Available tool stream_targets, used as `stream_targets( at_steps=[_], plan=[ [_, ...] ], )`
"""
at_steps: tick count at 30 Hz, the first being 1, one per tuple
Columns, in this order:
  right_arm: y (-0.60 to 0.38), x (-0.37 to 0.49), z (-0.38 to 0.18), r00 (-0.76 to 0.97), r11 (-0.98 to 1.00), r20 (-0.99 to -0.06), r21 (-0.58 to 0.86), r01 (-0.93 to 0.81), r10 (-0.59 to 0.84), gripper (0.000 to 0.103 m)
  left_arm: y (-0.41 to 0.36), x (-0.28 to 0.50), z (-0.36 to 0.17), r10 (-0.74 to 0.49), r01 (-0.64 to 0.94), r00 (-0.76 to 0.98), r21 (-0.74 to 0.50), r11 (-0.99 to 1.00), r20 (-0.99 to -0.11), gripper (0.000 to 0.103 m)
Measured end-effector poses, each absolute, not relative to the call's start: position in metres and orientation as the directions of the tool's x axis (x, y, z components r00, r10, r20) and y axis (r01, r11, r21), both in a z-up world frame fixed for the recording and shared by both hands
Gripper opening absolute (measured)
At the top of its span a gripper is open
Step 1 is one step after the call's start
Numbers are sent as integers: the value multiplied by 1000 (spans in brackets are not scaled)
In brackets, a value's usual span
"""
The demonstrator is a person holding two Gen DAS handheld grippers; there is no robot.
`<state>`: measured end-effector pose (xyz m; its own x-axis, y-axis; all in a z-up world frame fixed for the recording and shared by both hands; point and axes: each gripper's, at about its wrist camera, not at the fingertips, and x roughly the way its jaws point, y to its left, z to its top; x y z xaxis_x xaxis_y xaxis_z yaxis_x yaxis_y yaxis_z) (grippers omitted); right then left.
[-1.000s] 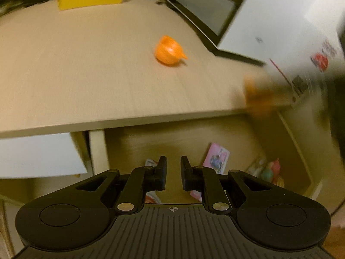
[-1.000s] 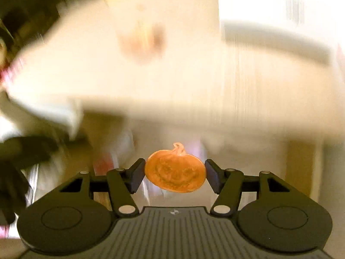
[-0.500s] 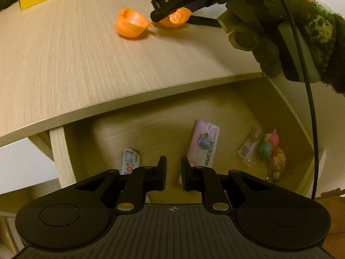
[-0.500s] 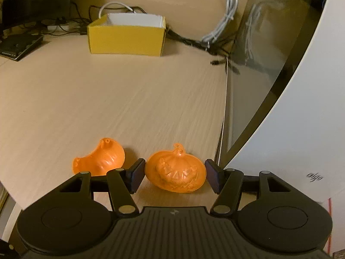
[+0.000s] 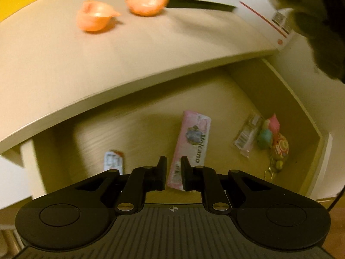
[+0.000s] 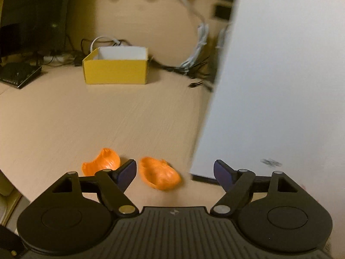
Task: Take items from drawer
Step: 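Grasp the wooden stick package in the drawer with the left gripper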
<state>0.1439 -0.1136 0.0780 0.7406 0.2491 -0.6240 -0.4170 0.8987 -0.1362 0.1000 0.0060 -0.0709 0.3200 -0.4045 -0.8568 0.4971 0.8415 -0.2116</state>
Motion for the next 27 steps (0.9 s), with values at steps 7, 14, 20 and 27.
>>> stream_targets(
  at_steps=[7, 14, 20, 27],
  plan=[
    [-159, 75, 62, 815, 931, -571, -233, -280, 103, 87, -24, 93, -83, -377, 554, 325, -149, 819, -867, 15],
    [-203, 42, 25, 730, 975, -683, -157, -156, 7, 87, -26, 88, -75, -381, 543, 408, -115, 832, -829, 15],
    [-221, 19, 5, 710, 981, -704, -136, -140, 4, 87, -36, 92, -82, -347, 524, 435, -80, 848, -831, 15],
    [-218, 10, -27, 679, 978, -734, -141, -156, 3, 87, -57, 92, -92, -328, 563, 405, -50, 825, -853, 15]
  ],
)
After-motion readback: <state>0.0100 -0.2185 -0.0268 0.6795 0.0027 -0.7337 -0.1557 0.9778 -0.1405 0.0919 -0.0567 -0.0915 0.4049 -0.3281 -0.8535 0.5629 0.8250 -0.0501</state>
